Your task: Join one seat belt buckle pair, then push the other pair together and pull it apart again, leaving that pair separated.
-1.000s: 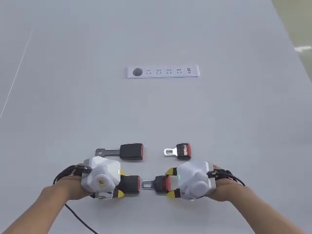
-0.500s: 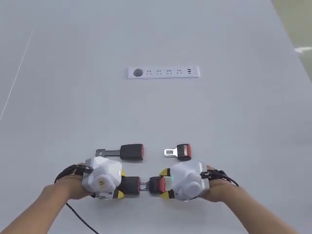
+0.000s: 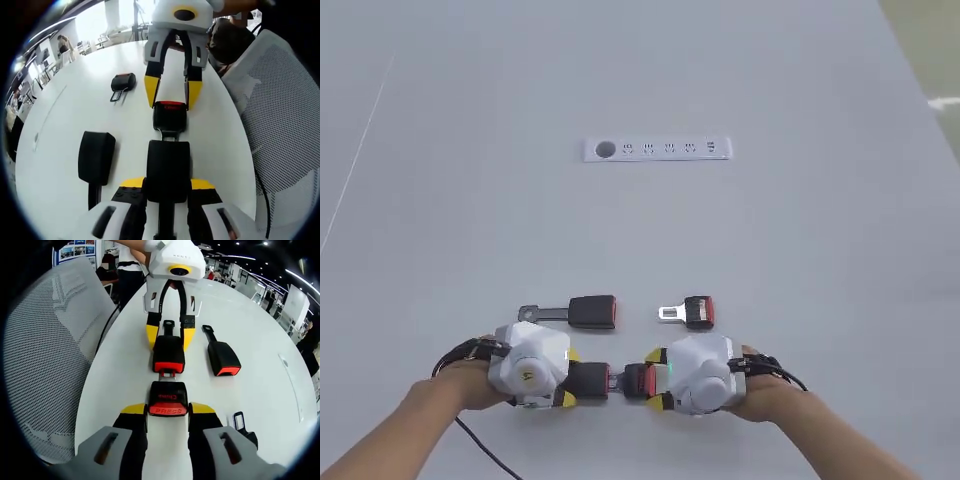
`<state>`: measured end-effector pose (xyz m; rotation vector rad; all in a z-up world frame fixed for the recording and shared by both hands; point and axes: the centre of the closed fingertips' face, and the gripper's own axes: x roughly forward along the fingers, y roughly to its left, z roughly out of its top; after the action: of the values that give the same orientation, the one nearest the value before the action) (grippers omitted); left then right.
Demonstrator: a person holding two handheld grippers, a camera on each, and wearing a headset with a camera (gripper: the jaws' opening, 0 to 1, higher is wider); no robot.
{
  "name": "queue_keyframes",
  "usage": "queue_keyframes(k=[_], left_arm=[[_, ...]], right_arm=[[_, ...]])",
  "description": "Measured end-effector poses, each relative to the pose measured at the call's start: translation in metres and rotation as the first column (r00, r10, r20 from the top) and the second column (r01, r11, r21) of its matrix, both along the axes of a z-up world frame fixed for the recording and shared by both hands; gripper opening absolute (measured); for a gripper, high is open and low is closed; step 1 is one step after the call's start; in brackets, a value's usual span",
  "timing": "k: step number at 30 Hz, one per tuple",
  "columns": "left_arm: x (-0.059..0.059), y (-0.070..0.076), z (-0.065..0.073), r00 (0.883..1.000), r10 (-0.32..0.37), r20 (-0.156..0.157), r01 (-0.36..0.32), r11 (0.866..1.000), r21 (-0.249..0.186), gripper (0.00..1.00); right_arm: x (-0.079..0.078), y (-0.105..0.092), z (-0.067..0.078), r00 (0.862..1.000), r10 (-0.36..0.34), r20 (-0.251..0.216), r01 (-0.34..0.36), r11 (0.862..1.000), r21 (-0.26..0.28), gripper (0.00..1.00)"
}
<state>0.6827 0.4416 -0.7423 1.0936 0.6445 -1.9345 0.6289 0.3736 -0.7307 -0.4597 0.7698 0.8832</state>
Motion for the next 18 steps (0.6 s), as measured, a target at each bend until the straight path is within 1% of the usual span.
queue_keyframes(k=[2, 3, 6, 9, 13, 18], left_arm=[[-0.0001, -0.0004, 0.0001, 1.0, 0.006, -0.002, -0.006, 1.0, -0.002, 0.3], [-0.0001, -0.0006, 0.0001, 1.0, 0.005, -0.001, -0.005, 1.0, -0.005, 0.3], [-0.0006, -0.0008, 0.0002, 1.0, 0.002, 0.005, -0.002, 1.0, -0.003, 0.3], [0.0001, -0.0004, -0.0002, 1.0, -0.002, 0.007, 0.002, 1.0, -0.002, 0.3], [0.0003, -0.0005, -0.0007, 1.0, -0.007, 0.0, 0.007, 1.0, 0.003, 0.3], [-0.0003, -0.0007, -0.0011, 1.0, -0.013, 0.0, 0.013, 1.0, 0.008, 0.3]], right_arm=[[0.0, 0.0, 0.0004, 1.0, -0.011, -0.002, 0.011, 1.0, 0.01, 0.28], [0.0013, 0.0015, 0.0012, 1.0, -0.029, 0.003, 0.029, 0.999, 0.027, 0.28], [0.006, 0.0065, 0.001, 0.998, -0.061, 0.007, 0.061, 0.997, 0.049, 0.28], [0.0068, 0.0071, 0.0014, 0.998, -0.063, 0.004, 0.062, 0.997, 0.047, 0.27], [0.0067, 0.007, 0.0009, 0.998, -0.065, 0.003, 0.065, 0.997, 0.044, 0.27], [0.0074, 0.0085, 0.0005, 0.997, -0.077, 0.0, 0.077, 0.996, 0.051, 0.26]])
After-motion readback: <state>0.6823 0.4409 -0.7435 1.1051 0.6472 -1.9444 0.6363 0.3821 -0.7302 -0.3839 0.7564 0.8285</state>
